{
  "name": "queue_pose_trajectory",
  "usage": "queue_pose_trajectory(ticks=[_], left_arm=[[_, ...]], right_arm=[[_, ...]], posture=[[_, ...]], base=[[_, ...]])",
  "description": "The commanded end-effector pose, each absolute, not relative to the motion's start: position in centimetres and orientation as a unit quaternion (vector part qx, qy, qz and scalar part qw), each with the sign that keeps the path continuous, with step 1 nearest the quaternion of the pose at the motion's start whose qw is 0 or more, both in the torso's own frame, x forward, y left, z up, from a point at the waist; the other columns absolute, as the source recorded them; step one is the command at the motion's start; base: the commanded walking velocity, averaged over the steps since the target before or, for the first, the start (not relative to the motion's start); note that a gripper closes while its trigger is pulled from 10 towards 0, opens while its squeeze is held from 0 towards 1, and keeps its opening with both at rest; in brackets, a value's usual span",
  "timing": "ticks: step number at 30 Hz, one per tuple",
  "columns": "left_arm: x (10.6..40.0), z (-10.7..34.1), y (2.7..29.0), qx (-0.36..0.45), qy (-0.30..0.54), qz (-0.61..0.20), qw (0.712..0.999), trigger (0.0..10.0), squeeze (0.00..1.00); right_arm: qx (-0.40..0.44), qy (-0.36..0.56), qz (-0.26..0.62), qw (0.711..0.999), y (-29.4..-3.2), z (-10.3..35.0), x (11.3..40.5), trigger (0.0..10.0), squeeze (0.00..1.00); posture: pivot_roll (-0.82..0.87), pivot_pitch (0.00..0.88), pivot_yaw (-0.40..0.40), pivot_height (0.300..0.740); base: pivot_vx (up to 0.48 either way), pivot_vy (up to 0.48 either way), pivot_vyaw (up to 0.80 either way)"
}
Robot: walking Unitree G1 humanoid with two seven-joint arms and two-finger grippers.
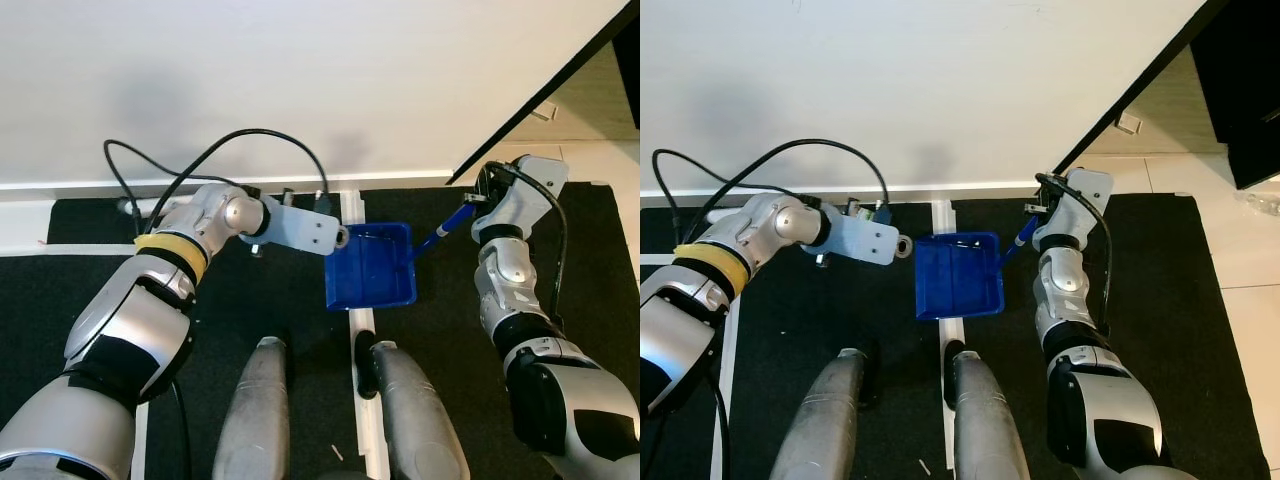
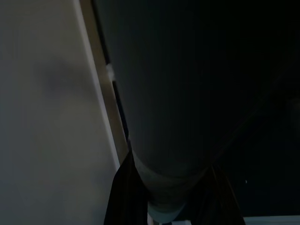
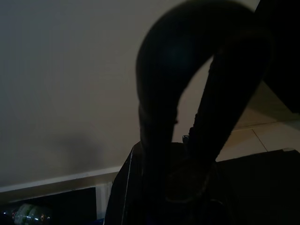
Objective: Sweep floor
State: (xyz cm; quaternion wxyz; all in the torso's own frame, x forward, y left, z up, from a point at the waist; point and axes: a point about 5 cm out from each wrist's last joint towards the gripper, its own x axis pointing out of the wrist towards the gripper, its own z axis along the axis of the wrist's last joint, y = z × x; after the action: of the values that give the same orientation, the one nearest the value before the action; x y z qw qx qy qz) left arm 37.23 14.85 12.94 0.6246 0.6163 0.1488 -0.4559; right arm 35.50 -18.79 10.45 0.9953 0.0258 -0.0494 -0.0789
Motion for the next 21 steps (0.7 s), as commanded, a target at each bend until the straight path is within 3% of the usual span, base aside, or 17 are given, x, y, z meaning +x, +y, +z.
queue_pose_trajectory(ticks=[1, 4, 5, 6, 9, 21], left_arm=[[37.5, 13.0, 14.5, 0.633, 0.139, -0.443, 0.620, 10.0, 0.00], [38.0, 13.3, 13.9, 0.635, 0.119, -0.407, 0.645, 10.0, 0.00], [38.1, 13.3, 13.1, 0.618, 0.104, -0.395, 0.672, 10.0, 0.00], [38.1, 13.3, 13.1, 0.618, 0.104, -0.395, 0.672, 10.0, 0.00], [38.2, 13.4, 11.0, 0.585, 0.051, -0.370, 0.720, 10.0, 0.00], [37.4, 12.5, 7.3, 0.503, -0.018, -0.346, 0.792, 10.0, 0.00]], right_arm=[[0.026, 0.046, -0.083, 0.995, -19.0, 6.2, 33.5, 10.0, 0.00], [0.025, 0.047, -0.084, 0.995, -19.0, 6.2, 33.5, 10.0, 0.00], [0.026, 0.047, -0.083, 0.995, -18.9, 6.2, 33.5, 10.0, 0.00], [0.026, 0.047, -0.083, 0.995, -18.9, 6.2, 33.5, 10.0, 0.00], [0.028, 0.047, -0.080, 0.995, -18.6, 6.2, 33.6, 10.0, 0.00], [0.029, 0.047, -0.079, 0.995, -18.5, 6.1, 33.5, 10.0, 0.00]], posture=[[0.14, 0.384, -0.058, 0.740], [0.14, 0.385, -0.061, 0.740], [0.14, 0.385, -0.062, 0.740], [0.14, 0.385, -0.062, 0.740], [0.14, 0.385, -0.064, 0.740], [0.13, 0.387, -0.060, 0.740]], base=[[0.000, 0.000, 0.00], [0.000, 0.000, 0.00], [0.000, 0.000, 0.00], [0.000, 0.000, 0.00], [0.000, 0.000, 0.00], [0.000, 0.000, 0.00]])
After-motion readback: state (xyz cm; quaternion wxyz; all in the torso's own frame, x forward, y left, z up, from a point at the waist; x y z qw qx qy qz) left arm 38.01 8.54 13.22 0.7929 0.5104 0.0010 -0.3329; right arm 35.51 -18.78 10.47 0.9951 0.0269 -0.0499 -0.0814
